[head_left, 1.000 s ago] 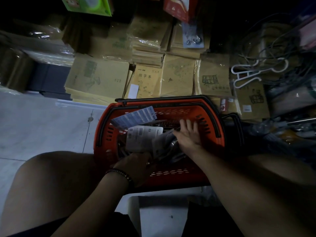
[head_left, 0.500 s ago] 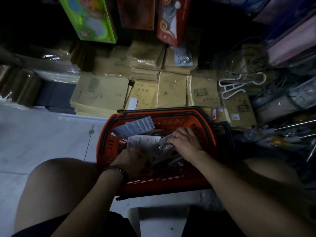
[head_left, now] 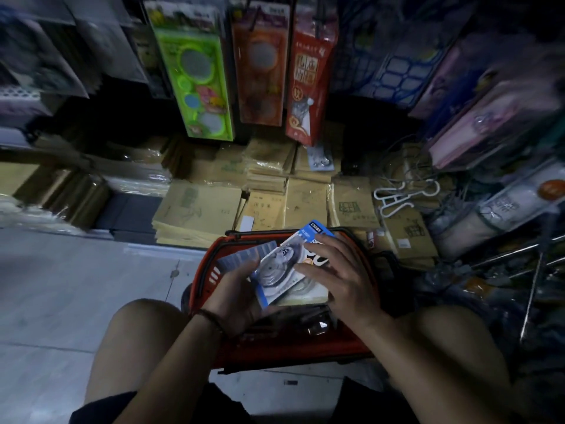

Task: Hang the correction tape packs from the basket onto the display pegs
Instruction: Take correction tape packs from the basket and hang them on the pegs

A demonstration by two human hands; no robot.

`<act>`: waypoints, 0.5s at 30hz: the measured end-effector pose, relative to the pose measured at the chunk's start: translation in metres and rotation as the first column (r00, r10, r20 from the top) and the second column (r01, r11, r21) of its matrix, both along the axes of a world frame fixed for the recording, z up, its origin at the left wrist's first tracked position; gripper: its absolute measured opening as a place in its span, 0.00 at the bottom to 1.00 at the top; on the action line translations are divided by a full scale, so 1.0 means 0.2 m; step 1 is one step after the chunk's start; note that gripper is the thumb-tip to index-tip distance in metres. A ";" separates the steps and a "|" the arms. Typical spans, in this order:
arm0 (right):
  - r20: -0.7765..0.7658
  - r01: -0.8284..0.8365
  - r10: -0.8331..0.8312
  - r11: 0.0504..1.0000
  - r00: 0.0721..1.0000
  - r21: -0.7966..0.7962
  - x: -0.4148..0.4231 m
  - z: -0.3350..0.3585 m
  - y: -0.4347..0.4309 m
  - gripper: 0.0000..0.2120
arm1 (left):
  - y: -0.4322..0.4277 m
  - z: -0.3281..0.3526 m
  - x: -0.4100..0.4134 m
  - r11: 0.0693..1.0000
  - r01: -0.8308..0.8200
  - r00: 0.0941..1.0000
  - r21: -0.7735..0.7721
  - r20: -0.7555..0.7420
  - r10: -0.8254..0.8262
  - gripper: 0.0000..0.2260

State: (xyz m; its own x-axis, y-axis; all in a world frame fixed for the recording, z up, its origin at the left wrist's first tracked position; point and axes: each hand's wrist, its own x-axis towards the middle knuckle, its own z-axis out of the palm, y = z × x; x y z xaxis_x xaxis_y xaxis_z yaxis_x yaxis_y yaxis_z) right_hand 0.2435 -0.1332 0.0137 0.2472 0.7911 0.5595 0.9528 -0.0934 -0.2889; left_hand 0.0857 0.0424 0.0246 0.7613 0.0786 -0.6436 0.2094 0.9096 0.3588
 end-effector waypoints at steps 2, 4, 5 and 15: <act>-0.013 0.006 -0.006 1.000 1.000 0.024 -0.03 0.02 -0.01 0.26 | -0.03 0.01 -0.03 0.997 0.018 1.000 0.069 0.011 -0.019 0.20; -0.040 0.001 0.001 0.999 0.999 0.039 -0.04 0.05 -0.02 0.26 | -0.05 0.00 -0.06 0.992 -0.030 0.999 0.122 0.025 0.027 0.20; -0.059 -0.001 0.002 1.000 0.998 0.026 -0.04 0.07 -0.02 0.28 | -0.06 0.00 -0.07 0.986 -0.073 0.997 0.147 0.034 0.069 0.21; -0.583 -0.046 -0.056 0.986 0.810 -0.159 -0.17 0.43 -0.13 0.41 | -0.13 0.26 -0.09 0.866 -0.200 0.979 0.458 0.121 0.163 0.27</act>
State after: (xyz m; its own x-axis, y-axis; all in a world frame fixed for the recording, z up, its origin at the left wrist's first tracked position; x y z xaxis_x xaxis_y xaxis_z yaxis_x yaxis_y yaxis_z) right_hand 0.2097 -0.1601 0.0990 0.4908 0.8533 0.1761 0.6077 -0.1904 -0.7710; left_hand 0.0670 0.0157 0.0763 0.7491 0.4961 -0.4390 0.0119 0.6524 0.7577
